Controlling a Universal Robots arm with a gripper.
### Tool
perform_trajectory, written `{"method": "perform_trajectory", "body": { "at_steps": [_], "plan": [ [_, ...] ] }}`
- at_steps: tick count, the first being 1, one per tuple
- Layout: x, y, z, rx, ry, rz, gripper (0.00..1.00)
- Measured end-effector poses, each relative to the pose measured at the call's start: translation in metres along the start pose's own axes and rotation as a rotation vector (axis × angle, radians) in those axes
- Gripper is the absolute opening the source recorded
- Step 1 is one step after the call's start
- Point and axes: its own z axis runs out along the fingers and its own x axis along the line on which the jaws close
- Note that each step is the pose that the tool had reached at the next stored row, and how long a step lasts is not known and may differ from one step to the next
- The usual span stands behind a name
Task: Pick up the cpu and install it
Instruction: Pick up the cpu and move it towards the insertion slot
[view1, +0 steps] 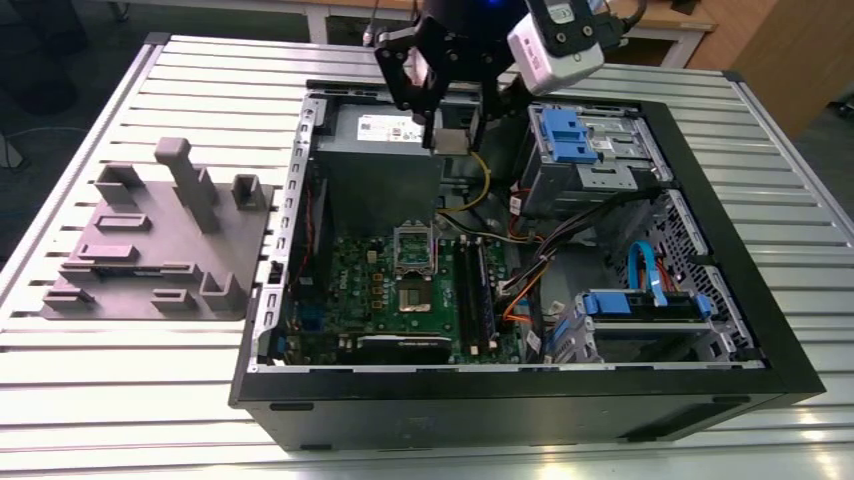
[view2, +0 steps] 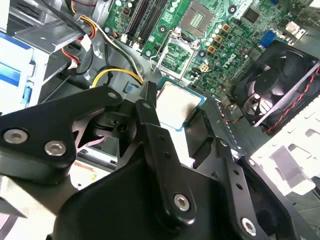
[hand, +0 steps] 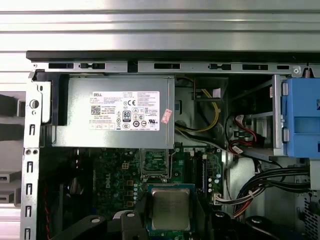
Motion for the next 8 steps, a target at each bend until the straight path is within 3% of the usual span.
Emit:
{"method": "perform_trajectory", "body": {
  "at_steps": [8],
  "plan": [
    [-0.0059, 0.0001, -0.0001, 0.0001, 0.0, 0.0, 0.47]
  ]
}}
